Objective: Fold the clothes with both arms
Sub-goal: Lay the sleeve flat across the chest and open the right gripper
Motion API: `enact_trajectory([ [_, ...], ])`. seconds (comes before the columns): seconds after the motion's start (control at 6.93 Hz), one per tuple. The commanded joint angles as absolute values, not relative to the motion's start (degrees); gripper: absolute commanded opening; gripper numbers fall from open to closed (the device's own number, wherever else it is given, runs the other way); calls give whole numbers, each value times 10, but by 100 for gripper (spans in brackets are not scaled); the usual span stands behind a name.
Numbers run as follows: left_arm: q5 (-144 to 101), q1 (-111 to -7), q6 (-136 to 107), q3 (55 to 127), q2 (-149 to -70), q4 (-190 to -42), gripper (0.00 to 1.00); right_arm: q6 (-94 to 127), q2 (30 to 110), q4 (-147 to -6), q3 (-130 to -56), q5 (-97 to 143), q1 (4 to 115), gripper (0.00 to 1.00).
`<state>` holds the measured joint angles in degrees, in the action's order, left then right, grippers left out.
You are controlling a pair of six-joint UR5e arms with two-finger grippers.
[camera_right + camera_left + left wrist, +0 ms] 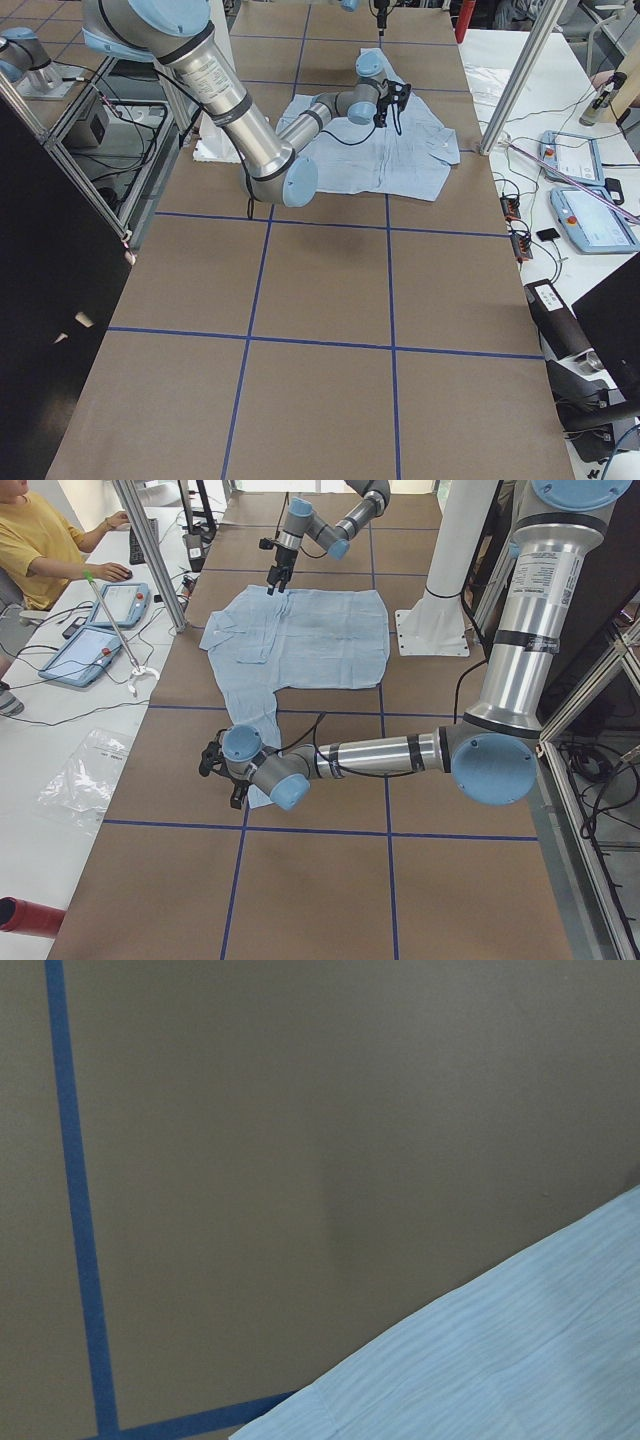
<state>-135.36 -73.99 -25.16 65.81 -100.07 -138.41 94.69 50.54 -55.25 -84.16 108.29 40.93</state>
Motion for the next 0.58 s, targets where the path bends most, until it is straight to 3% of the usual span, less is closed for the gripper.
enact_trajectory([
  [0.0,-1394,-727,-303,631,-993,-1411,100,946,548,-547,-864,1112,435,99],
  [0.43,-1388,-675,-429,659,-988,-1414,100,945,556,-546,-867,1107,433,99],
])
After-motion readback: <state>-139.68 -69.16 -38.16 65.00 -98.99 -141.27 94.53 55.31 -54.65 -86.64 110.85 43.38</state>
